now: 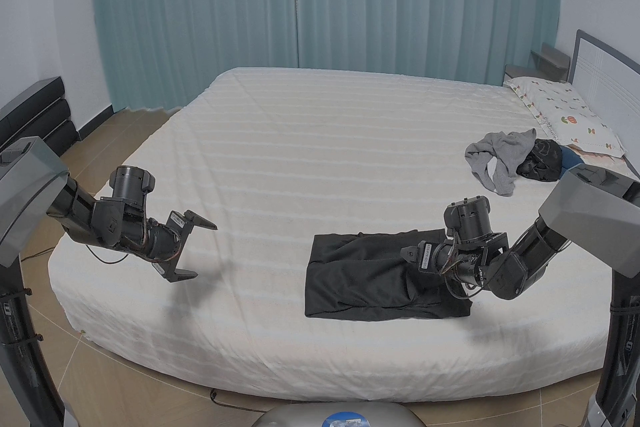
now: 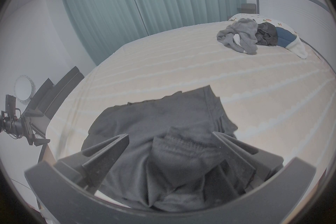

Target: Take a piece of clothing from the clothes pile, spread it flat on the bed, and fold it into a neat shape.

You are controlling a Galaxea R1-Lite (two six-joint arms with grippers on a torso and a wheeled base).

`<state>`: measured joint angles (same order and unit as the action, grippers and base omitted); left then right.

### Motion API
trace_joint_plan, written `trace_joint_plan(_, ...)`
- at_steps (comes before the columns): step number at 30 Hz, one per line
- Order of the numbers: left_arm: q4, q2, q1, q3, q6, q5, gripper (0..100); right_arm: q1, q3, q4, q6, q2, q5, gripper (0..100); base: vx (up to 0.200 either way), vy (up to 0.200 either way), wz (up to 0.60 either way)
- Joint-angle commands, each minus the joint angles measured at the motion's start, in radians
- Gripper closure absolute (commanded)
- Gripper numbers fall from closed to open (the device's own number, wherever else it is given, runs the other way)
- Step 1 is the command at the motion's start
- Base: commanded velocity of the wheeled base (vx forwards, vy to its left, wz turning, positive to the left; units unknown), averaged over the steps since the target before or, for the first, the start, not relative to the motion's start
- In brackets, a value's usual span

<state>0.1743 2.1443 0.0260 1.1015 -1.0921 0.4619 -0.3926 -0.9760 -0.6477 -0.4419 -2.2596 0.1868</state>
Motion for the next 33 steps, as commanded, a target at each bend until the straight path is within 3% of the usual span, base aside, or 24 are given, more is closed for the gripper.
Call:
trace_joint_plan(1, -0.001, 0.002, 0.0, 0.0, 0.001, 0.0, 0, -0.005, -0.02, 0.008, 0.0, -0.011, 0.0, 100, 0.0, 0.0, 0.0)
trace_joint_plan(14, -0.002, 0.003, 0.0, -0.002, 0.017, -0.002, 0, 0.0, 0.045, 0.079, -0.001, 0.051, -0.02, 100, 0.0, 0.0, 0.0)
trace_joint_plan(24, -0.002, 0.003, 0.002, -0.002, 0.017, -0.002, 0, -0.003, 0.071, 0.08, -0.02, 0.098, -0.096, 100, 0.0, 0.0, 0.0)
trace_joint_plan(25, -0.002, 0.003, 0.002, -0.002, 0.017, -0.002, 0, -0.006, 0.066, 0.082, -0.02, 0.098, -0.096, 0, 0.0, 0.0, 0.0)
trace_joint_plan(33, -0.002, 0.003, 0.002, -0.002, 0.018, -0.002, 0, -0.029, 0.014, 0.082, -0.023, 0.063, -0.106, 0, 0.0, 0.0, 0.0)
